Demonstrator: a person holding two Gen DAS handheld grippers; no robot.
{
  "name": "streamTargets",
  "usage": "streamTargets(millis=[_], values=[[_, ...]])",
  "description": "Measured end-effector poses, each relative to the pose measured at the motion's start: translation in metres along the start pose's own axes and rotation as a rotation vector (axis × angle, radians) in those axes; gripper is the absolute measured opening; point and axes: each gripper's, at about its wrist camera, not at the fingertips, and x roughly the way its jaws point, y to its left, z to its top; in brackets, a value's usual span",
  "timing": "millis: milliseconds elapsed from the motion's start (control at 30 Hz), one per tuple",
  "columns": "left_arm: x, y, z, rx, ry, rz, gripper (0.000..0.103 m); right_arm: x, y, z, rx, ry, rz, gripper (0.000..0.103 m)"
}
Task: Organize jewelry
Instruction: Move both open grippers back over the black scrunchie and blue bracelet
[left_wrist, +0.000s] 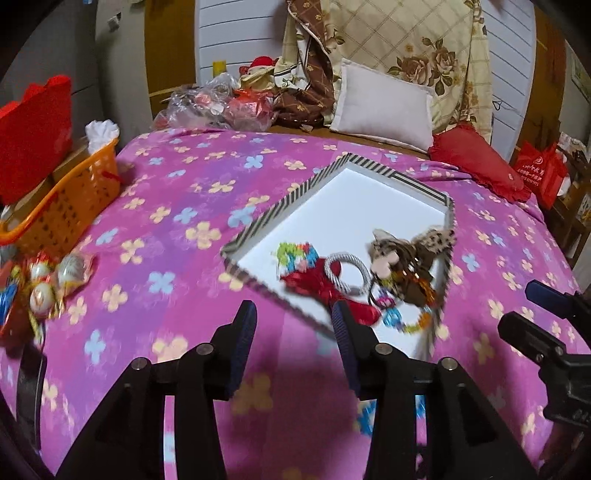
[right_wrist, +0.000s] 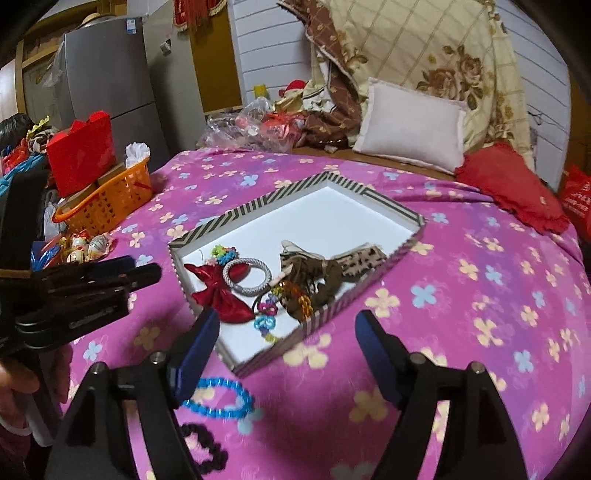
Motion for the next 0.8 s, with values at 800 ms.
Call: streamTargets(millis=[800], values=[[-0.055, -0.021, -0.076, 0.025, 0.018, -0.003, 0.034, -0.041, 0.000, -0.063, 0.011, 0.079, 0.002, 0.084]])
